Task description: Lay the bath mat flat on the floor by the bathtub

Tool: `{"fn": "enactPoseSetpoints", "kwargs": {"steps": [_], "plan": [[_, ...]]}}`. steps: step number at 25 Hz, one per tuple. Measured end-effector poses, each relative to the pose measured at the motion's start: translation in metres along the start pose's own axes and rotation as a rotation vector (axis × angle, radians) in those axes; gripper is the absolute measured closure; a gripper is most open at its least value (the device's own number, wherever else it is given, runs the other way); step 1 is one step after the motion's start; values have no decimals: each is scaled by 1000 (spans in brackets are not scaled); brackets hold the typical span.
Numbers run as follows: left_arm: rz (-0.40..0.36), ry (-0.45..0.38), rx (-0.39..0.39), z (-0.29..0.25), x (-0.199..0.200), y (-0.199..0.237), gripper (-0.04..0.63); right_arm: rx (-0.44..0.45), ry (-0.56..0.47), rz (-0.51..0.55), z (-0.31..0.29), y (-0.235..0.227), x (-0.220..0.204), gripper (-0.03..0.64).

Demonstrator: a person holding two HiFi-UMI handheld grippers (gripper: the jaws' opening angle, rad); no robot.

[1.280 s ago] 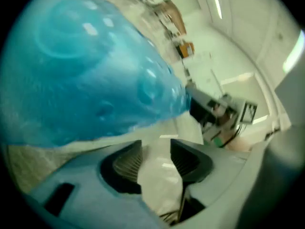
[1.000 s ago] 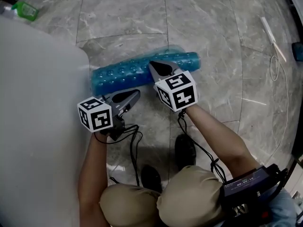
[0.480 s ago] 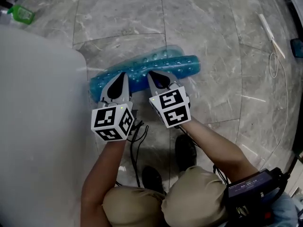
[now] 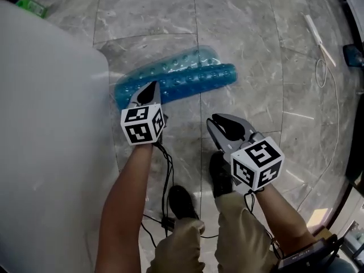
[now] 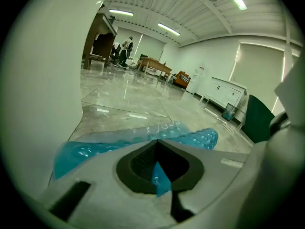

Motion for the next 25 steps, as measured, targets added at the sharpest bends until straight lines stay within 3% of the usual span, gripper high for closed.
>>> {"fn": "enactPoseSetpoints", "kwargs": {"steps": [2,5,10,16,19,22,25], "plan": [[9,4,-10,3,-4,0,589,-5,-19,-21,15,-1,-7,528],[6,1,-4,13,-19,-5,589,-50,-73,-51,5,-9,-17,560],[63,-81,-33,33,-49,-13,589,-119,-135,75,-65,-35,-12,592],[-15,-58,-41,54,-103,-32,589,-195,-130,178,-105,-50,-9,609],[-85,12,-30,57,-119,-37,589,-213,-94,206,-114,-52,-17,610],[-39,64,21,70,-139,-27,588,-213,-91,182,-115,-53,-28,611],[-30,-52,-9,96,-131,-37,588,-221,-112,164,-111,-49,-39,612]]}}
Point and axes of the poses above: the fingertips, and each gripper's own axes: z backward along the fingers, y to its left, x out of its top, the point moved 6 cm from there along z, backward along the fingers, and after that the axes turned 1 degree about -x, right-handed, at the moved point
